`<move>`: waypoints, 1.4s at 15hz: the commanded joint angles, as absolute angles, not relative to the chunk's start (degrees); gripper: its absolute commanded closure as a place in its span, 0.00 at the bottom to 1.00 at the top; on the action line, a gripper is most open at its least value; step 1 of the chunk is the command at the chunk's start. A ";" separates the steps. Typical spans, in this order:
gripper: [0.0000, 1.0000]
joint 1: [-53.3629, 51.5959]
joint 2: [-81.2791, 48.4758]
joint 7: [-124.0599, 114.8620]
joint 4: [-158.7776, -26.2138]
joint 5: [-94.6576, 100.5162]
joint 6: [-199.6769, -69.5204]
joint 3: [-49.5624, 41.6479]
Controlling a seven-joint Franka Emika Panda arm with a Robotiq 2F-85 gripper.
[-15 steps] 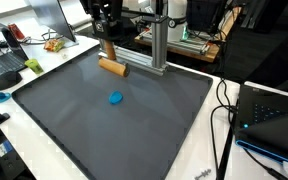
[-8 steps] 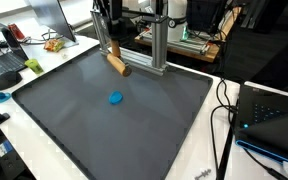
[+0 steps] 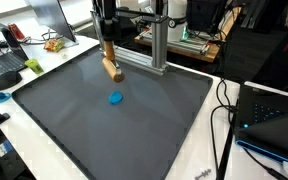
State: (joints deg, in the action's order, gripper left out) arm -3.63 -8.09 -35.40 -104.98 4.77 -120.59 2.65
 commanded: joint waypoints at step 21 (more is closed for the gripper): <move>0.78 -3.91 -16.79 -45.79 -111.37 -2.17 -133.63 -2.65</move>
State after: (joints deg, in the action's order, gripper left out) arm -2.97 -16.97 -43.04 -110.34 -2.28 -131.85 -1.76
